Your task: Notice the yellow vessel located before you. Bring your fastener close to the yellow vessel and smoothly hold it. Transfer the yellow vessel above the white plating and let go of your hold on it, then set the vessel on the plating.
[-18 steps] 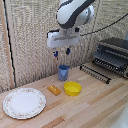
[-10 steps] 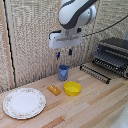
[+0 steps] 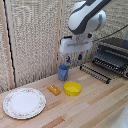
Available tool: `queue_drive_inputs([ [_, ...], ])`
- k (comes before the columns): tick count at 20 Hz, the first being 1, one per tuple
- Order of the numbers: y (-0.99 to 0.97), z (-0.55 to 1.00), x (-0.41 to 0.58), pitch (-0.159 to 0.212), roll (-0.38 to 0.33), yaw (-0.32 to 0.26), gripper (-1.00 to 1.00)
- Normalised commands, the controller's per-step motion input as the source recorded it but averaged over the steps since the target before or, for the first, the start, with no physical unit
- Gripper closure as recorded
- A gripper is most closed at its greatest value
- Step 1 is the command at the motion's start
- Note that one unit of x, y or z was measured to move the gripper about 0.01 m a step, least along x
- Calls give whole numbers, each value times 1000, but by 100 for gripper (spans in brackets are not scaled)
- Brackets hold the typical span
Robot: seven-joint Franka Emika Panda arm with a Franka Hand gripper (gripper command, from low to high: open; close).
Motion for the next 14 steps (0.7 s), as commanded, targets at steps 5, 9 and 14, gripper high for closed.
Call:
queue_drive_inputs([
  [5,-491,-429,0,77,52,98,-100],
  [9,-341,-446,-11,109,35,105,-100],
  [14,-222,-421,10,47,17,111,-100],
])
